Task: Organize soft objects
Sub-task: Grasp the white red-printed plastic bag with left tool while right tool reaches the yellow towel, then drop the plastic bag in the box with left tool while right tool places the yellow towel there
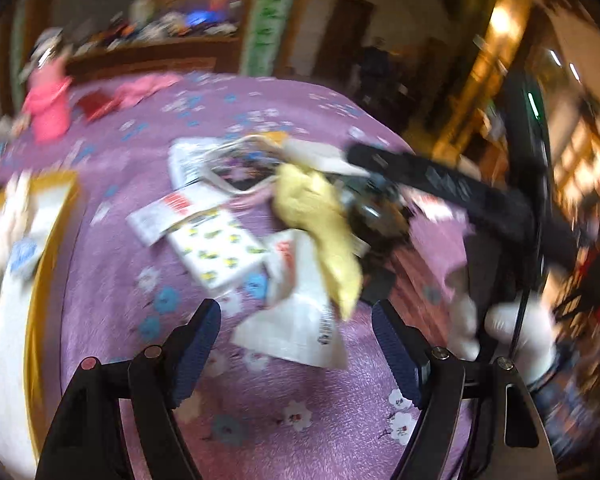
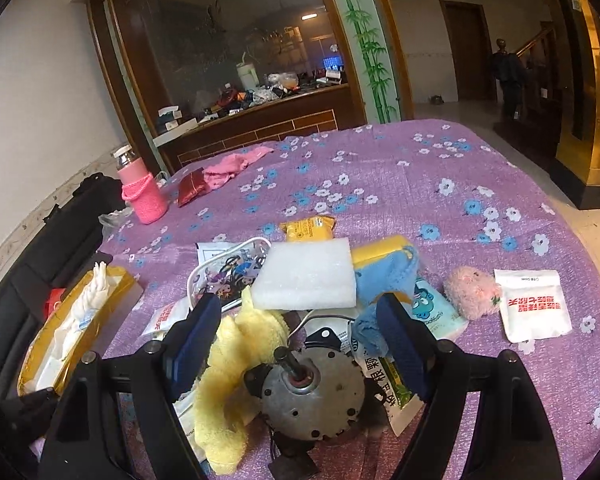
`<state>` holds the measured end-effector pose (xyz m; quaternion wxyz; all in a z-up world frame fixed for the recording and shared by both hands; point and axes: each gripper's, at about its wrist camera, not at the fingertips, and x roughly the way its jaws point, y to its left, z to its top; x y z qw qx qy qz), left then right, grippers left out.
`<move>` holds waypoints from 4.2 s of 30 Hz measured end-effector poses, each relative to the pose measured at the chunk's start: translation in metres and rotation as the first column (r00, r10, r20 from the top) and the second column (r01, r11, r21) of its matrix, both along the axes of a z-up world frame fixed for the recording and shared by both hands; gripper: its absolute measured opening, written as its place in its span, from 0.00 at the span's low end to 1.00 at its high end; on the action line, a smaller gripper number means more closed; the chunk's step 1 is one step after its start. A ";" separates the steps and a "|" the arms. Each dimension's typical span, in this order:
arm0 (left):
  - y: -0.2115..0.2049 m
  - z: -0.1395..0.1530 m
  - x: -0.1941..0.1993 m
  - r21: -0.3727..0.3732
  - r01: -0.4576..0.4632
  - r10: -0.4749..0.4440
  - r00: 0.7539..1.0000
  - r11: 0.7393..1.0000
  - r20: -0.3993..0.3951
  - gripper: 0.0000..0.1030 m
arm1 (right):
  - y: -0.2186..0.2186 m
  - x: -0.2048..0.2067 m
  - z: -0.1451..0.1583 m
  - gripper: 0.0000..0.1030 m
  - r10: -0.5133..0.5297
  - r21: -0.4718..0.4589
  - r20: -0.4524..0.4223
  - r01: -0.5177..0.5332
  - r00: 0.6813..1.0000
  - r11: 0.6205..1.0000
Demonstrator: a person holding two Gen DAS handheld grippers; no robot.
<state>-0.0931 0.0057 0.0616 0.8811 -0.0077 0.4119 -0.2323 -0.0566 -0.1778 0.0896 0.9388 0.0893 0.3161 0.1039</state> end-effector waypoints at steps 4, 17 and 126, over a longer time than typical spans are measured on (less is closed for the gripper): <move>-0.019 -0.004 0.005 0.052 0.041 -0.042 0.999 0.998 0.027 0.78 | -0.004 -0.003 0.002 0.77 -0.022 -0.001 0.015 0.022 1.000 1.000; -0.007 -0.016 0.019 0.001 0.040 -0.040 0.999 0.999 0.014 0.29 | -0.007 -0.005 0.002 0.77 -0.007 0.034 0.039 0.006 0.999 0.999; 0.330 -0.002 -0.090 -0.361 -0.550 0.595 0.804 0.753 0.014 0.69 | 0.322 0.038 -0.031 0.35 0.354 -0.180 -0.384 -0.445 0.853 0.877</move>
